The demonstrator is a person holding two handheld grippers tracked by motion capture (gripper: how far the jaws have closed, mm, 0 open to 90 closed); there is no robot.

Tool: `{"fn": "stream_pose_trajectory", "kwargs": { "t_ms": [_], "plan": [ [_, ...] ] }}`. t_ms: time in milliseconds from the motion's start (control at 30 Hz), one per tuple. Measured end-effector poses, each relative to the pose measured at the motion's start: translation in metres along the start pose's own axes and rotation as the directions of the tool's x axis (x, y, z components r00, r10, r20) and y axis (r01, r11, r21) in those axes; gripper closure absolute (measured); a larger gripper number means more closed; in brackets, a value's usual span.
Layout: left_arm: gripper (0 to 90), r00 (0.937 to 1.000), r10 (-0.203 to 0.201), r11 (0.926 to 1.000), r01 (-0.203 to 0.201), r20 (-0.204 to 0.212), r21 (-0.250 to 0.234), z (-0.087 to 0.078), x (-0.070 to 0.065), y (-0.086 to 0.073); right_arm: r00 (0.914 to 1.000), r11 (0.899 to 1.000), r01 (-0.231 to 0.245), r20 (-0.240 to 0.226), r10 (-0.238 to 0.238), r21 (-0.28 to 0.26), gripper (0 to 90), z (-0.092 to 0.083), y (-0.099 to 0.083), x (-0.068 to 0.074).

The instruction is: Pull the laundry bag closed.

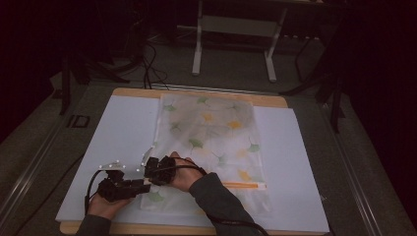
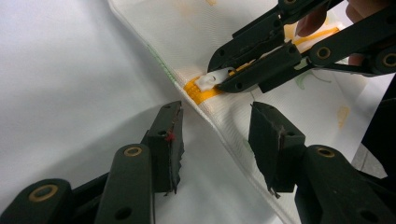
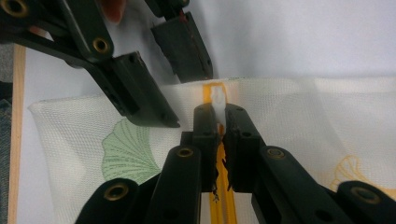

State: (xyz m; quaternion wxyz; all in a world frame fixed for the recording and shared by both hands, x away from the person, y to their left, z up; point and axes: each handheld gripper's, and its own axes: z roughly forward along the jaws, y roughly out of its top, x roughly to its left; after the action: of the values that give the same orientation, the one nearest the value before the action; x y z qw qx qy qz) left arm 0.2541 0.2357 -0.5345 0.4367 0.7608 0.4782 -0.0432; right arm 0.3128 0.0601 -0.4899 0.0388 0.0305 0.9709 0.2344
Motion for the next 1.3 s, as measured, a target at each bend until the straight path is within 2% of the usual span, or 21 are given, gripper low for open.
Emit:
{"fn": "stream_pose_trajectory", "kwargs": {
  "t_ms": [367,700,900,933,967,1167,1300],
  "plan": [
    [56.8,0.9985,-0.016,0.9996,0.015,0.053,0.024,0.011,0.003,0.002,1.0000,1.000,0.006,0.003,-0.006,-0.018,84.1,-0.004,-0.001,0.001],
    [69.1,0.9976,-0.019,0.9992,0.017,0.066,0.037,0.017,0.006,0.004,0.9997,1.000,0.024,0.004,-0.024,-0.020,84.1,-0.003,0.001,0.000],
    [67.3,0.9955,-0.028,0.9990,0.025,0.090,0.038,0.018,0.007,0.004,0.9996,0.999,0.029,0.006,-0.029,-0.027,84.1,-0.004,0.001,0.000],
    [64.0,0.9924,-0.045,0.9988,0.042,0.114,0.027,0.019,0.009,0.004,0.9996,0.999,0.029,0.002,-0.029,-0.029,84.2,-0.005,0.001,0.000],
    [61.8,0.9920,-0.044,0.9988,0.042,0.119,0.024,0.019,0.008,0.004,0.9995,0.999,0.031,0.003,-0.031,-0.028,84.2,-0.005,0.002,0.001],
    [58.5,0.9925,-0.040,0.9991,0.037,0.115,0.020,0.018,0.009,0.004,0.9994,0.999,0.035,0.005,-0.035,-0.035,84.2,-0.006,0.002,0.001],
    [69.7,0.9944,-0.026,0.9989,0.021,0.102,0.043,0.020,0.007,0.004,0.9994,0.999,0.035,0.004,-0.035,-0.034,84.2,-0.007,0.002,0.001]
  ]
}}
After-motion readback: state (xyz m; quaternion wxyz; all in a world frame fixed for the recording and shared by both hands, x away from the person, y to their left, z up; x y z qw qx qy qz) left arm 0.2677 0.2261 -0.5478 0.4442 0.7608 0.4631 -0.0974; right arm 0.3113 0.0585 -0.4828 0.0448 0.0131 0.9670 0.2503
